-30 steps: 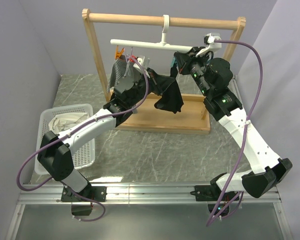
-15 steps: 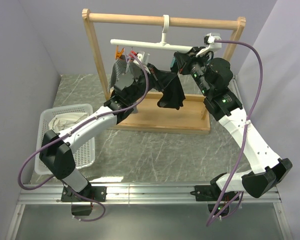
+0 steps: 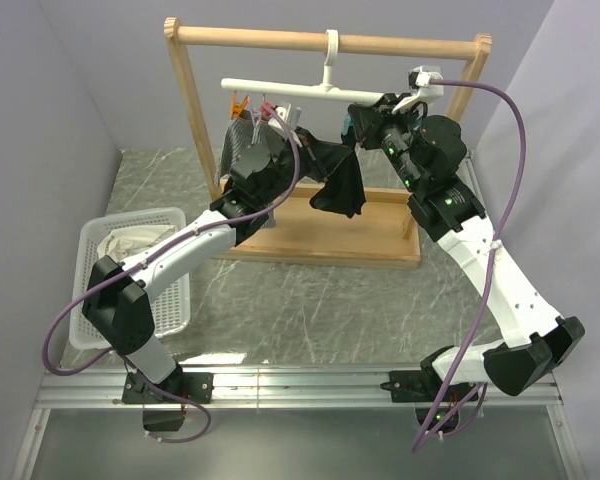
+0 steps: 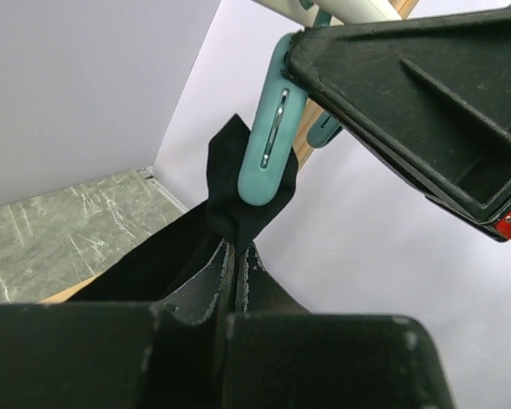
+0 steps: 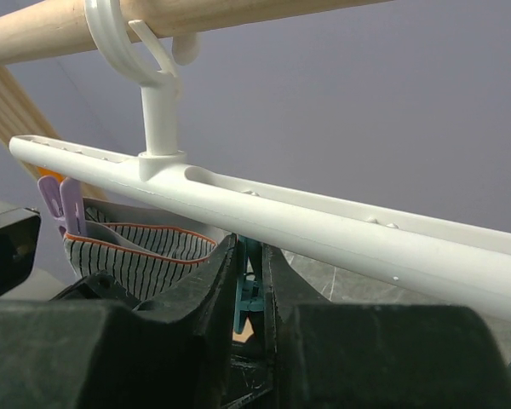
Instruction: Clip the underwear to the hanger
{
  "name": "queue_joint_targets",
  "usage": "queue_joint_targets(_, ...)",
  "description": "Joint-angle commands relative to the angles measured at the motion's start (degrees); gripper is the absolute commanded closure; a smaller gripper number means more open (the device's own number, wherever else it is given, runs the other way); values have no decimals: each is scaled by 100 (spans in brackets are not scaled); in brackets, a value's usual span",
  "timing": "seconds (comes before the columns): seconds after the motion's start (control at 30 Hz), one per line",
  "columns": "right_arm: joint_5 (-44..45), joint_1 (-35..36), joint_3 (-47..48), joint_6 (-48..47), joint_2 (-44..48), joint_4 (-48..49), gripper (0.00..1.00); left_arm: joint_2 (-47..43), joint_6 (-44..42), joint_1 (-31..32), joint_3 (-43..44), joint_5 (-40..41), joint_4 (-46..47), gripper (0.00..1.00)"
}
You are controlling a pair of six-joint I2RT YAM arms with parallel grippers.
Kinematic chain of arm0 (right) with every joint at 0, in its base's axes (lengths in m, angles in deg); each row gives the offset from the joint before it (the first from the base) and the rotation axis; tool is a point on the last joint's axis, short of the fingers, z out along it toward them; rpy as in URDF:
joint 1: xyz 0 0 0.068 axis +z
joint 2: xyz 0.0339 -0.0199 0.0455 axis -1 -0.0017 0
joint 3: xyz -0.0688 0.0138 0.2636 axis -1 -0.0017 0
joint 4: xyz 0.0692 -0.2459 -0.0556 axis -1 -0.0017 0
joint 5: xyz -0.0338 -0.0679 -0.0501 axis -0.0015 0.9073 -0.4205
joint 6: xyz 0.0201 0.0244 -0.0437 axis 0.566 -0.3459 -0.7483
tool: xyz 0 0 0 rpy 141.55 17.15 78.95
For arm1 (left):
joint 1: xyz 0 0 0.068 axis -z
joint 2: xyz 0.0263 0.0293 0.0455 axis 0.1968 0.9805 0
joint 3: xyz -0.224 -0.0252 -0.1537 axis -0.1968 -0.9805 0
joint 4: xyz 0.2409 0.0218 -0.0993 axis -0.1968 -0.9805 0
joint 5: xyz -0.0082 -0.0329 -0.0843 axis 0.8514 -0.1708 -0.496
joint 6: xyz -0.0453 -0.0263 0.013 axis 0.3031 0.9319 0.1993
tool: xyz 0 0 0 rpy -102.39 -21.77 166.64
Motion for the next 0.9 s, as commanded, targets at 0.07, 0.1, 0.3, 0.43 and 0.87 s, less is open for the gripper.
queue_joint_targets(0.07,-52,-30,127,86,161,-66,80,6,-56,-71,338,-57,298,100)
queue_joint_targets(0.1,-43,-30,118,86,152,-74,80,-2,-56,-80,347,-83,325,100)
queue_joint_targets(0.3,-52,-39,162,103,117,-118,70,33,-65,-89,409,-128,334,100)
queue_joint_targets(0.43,-69,-21,188,86,117,-118,63,33,-56,-89,400,-136,334,100)
queue_joint_targets(0.87,-149,-39,206,86,134,-83,44,-11,-109,-98,356,-224,255,100)
